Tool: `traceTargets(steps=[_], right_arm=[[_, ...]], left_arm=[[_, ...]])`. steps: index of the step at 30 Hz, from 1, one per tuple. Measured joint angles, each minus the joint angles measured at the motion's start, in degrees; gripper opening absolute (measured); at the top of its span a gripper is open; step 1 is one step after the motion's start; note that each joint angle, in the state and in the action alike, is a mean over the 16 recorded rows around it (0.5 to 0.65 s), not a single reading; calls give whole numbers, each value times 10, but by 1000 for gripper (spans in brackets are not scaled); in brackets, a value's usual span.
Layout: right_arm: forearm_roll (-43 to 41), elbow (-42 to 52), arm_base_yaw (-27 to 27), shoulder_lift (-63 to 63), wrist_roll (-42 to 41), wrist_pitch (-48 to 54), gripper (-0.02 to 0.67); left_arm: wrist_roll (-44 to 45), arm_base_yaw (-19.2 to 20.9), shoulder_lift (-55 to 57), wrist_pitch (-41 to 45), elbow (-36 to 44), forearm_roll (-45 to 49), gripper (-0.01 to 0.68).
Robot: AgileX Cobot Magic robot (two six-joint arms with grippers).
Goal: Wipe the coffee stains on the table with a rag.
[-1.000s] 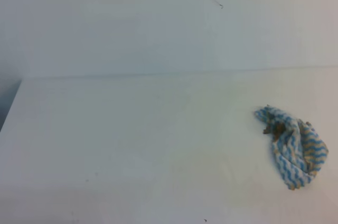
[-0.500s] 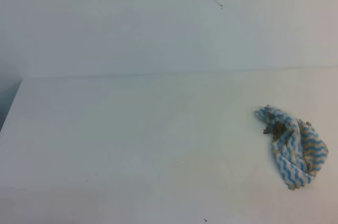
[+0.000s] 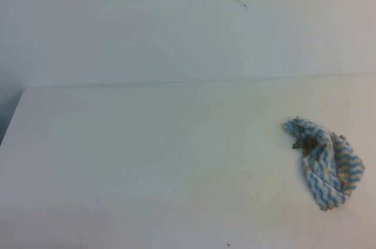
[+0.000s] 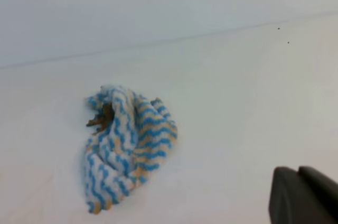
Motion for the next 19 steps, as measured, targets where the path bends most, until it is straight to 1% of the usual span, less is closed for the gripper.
traceTargets(steps=[19], right_arm=[[1, 0, -1, 0, 0, 6, -4]], left_arm=[[0, 0, 0, 0, 0, 0, -1]])
